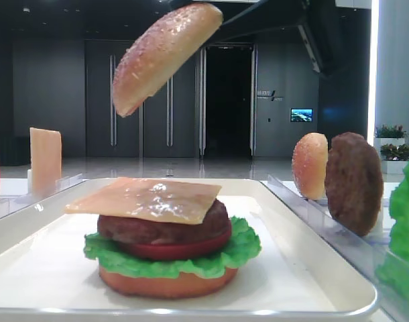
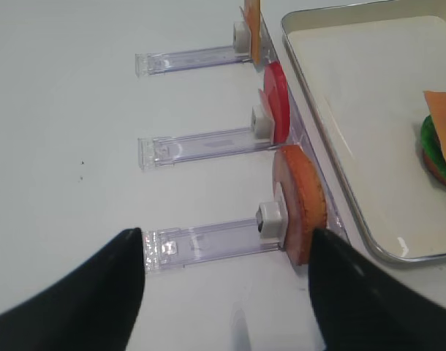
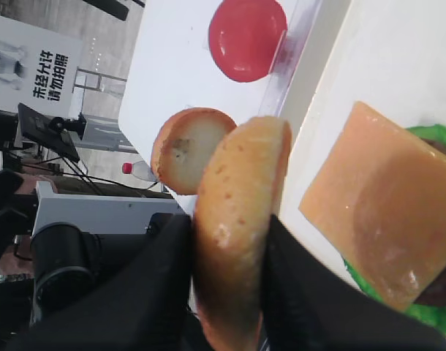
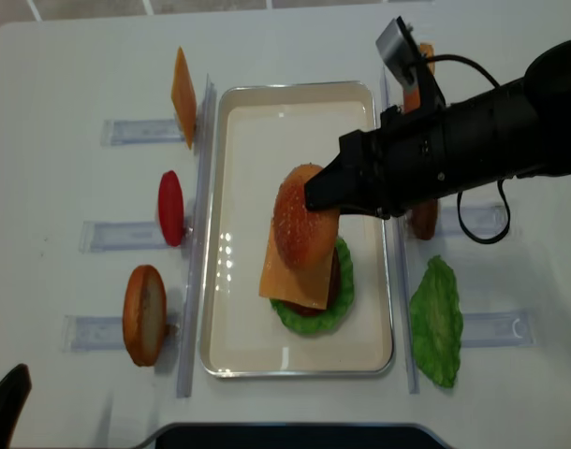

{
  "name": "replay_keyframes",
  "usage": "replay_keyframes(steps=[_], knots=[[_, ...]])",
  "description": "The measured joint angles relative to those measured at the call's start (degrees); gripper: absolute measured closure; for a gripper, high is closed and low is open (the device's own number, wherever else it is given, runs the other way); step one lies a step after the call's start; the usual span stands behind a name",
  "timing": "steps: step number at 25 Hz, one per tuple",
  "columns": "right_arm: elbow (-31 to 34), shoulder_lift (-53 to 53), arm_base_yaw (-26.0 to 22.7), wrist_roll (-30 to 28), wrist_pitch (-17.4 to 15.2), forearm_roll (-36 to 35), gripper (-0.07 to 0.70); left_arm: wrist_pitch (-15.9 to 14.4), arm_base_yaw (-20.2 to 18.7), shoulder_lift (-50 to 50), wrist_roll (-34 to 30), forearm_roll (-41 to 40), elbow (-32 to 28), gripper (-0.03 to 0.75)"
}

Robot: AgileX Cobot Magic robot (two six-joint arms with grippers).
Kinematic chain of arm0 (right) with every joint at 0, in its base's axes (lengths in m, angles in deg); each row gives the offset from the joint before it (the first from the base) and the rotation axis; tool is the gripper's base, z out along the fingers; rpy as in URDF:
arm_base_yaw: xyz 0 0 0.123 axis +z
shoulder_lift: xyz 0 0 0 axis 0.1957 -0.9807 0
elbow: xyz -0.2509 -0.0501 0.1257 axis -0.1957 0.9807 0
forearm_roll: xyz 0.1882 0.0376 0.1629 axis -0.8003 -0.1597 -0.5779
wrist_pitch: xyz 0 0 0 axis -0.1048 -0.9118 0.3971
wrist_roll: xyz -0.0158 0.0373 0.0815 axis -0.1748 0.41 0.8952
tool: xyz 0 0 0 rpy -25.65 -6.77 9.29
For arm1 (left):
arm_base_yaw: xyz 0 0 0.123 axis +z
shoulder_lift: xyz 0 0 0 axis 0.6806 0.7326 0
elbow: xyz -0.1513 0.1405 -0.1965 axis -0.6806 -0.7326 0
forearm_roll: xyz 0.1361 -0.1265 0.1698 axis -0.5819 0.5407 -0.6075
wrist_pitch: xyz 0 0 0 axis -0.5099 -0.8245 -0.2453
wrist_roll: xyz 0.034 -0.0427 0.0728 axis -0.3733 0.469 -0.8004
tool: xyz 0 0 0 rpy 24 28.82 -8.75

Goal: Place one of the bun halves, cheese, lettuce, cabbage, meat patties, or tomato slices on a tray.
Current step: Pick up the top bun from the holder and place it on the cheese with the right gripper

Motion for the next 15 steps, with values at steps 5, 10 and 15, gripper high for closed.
replay_keyframes(steps=[5,10,15], knots=[[0.01,-0.11,1.41,-0.24,1.94,-0.30,0.401,0.00,0.00,0.00,0.00,0.00,0.00,0.181],[0.01,-2.14,1.41,-0.30,2.59,-1.10,0.401,0.00,0.00,0.00,0.00,0.02,0.00,0.181],[0.01,-3.49,1.41,-0.55,3.10,-1.27,0.401,0.00,0.00,0.00,0.00,0.02,0.00,0.181]])
